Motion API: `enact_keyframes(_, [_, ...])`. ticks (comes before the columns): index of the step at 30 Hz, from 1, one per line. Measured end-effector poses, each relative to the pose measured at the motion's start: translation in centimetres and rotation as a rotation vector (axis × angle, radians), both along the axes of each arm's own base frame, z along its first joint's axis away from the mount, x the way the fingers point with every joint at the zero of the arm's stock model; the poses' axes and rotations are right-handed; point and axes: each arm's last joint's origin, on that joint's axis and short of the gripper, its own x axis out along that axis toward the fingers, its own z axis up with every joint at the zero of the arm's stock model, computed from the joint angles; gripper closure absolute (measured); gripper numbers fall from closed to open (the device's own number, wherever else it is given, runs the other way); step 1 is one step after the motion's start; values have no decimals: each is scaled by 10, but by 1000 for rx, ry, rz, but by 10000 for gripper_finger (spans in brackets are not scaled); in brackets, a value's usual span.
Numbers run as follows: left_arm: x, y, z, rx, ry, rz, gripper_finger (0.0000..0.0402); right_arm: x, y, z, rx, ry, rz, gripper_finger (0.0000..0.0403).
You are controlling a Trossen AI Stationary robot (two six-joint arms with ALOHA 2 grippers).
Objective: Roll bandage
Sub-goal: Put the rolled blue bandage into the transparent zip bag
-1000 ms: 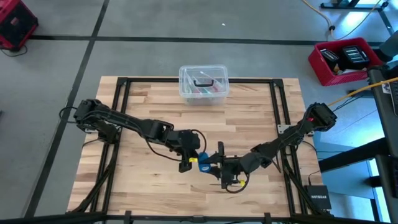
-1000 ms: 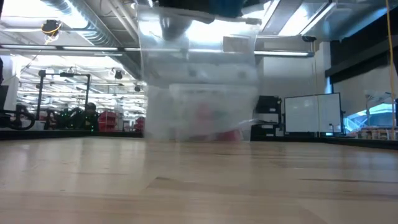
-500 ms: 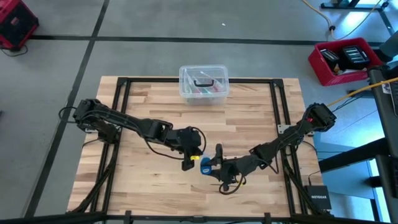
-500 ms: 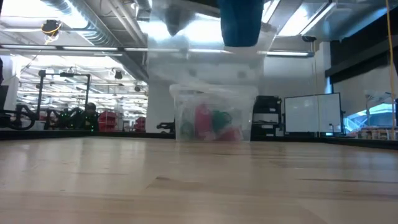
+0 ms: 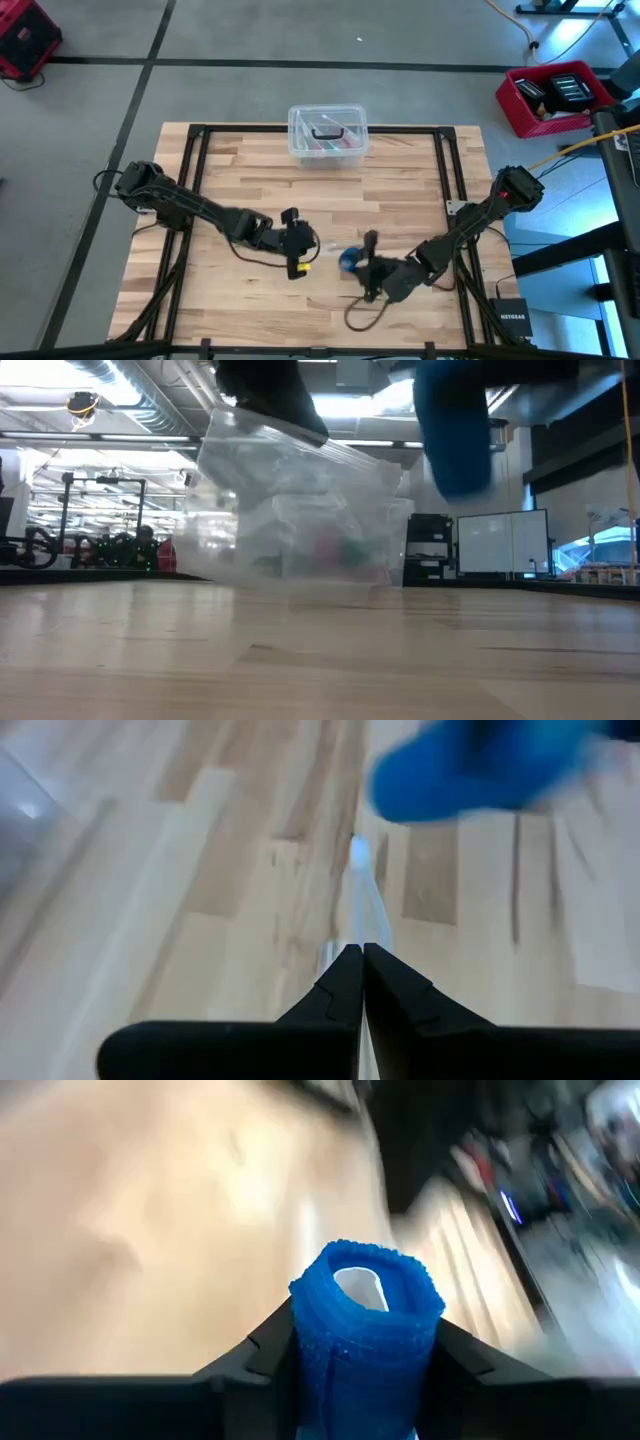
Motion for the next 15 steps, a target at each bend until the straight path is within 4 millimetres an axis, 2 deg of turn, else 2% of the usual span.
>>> enact_keyframes(4, [-6,-14,-14,102,-34,-3,400,-14,-16,-27,44,215,-170,265])
enact_keyframes(7, [-6,-22,-14,122,-76,-11,400,-20,-24,-39,123,338,-249,265])
enact_keyframes(12, [-4,-26,-10,102,-130,-16,400,-16,-28,-51,229,379,-329,261])
enact_keyframes(15, [-4,-27,-10,99,-137,-17,400,-14,-30,-52,277,415,-313,237])
